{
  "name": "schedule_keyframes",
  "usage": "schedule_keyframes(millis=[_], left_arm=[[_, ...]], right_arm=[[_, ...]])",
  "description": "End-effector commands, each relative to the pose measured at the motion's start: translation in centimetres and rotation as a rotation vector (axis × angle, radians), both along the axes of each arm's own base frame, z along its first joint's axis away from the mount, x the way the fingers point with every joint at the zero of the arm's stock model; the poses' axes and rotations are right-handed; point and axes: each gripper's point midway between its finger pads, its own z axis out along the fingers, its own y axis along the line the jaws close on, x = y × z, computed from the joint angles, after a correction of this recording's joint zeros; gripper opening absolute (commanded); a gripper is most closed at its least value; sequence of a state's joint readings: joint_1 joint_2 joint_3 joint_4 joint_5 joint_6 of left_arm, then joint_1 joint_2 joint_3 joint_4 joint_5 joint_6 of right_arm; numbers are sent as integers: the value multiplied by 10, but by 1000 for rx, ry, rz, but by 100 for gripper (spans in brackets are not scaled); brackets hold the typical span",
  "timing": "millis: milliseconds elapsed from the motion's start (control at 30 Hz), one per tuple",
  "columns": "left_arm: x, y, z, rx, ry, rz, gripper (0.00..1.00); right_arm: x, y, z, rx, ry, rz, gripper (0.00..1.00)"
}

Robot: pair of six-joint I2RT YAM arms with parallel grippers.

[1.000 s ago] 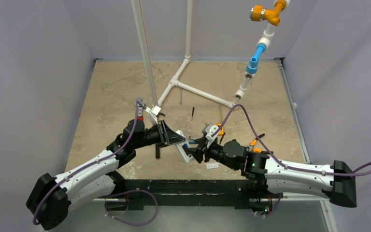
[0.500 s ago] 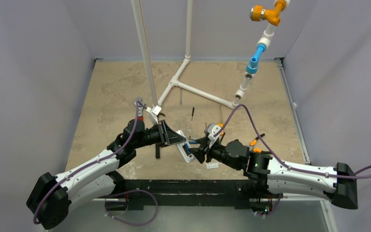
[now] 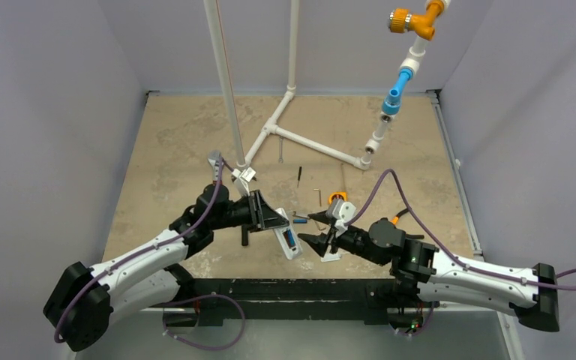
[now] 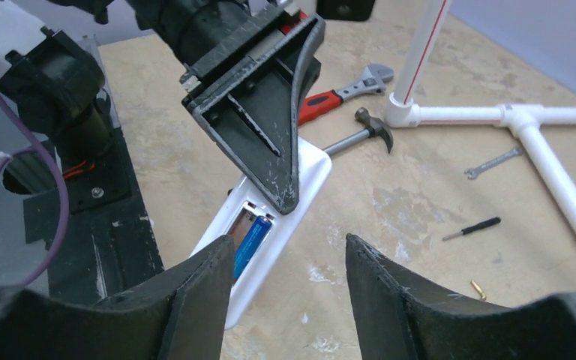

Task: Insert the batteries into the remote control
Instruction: Load the battery into the remote control.

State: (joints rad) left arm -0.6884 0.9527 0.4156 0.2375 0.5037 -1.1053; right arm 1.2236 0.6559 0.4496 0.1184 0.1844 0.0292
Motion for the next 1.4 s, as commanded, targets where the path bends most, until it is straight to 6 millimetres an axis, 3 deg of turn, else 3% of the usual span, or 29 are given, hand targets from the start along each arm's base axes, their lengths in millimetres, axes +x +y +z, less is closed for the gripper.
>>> schedule_keyframes(millis=[0, 233, 500, 900, 1367], left_arm=[[-7, -8, 18, -12, -68, -98, 0], [-16, -9, 17, 3, -75, -171, 0], [-24, -13, 20, -15, -81, -243, 0], [-27, -16, 20, -21, -79, -280, 0], [-29, -17, 23, -31, -82, -288, 0]], right_arm=[[-15, 1, 14, -63, -171, 152, 56], [-16, -3, -1, -204, -319, 225, 57], [-30, 10, 14, -117, -454, 328, 50], [-40, 34, 11, -64, -470, 414, 36], [-43, 42, -8, -89, -438, 451, 30]])
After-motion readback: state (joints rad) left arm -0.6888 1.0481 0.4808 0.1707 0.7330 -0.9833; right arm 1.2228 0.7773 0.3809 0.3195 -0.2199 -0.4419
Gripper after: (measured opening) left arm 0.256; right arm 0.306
